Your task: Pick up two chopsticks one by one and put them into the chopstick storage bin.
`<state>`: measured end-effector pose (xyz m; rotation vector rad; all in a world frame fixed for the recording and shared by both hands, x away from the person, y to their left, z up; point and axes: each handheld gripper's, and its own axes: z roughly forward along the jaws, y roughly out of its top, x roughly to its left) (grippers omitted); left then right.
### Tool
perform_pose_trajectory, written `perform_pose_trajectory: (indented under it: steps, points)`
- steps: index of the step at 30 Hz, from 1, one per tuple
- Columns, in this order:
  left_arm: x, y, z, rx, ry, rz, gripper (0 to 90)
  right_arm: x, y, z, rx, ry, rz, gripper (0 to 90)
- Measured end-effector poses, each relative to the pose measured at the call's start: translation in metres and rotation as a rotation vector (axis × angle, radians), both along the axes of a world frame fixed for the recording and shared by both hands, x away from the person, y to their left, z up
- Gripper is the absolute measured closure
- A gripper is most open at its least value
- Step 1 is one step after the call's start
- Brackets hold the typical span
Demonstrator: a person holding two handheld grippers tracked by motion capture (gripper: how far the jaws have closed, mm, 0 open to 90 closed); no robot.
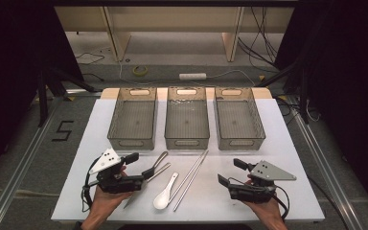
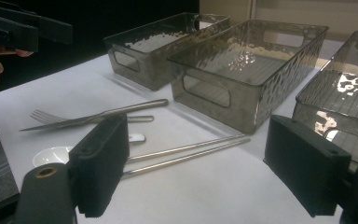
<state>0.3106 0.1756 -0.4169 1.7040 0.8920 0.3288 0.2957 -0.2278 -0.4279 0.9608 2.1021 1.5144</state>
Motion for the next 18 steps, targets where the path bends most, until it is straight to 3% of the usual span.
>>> perform_pose_trajectory:
  steps: [11,18]
  points:
    - [0.0018,-0.0033,-0.0002,0.042,0.027,-0.003,18.6,-0.0006,0.0008,0.0008,-0.019,-0.002,0.0,23.6]
    - [0.0062,-0.0081,0.0028,0.047,0.107,-0.029,18.6,-0.0004,0.0001,0.0014,-0.029,-0.009,-0.005,23.7]
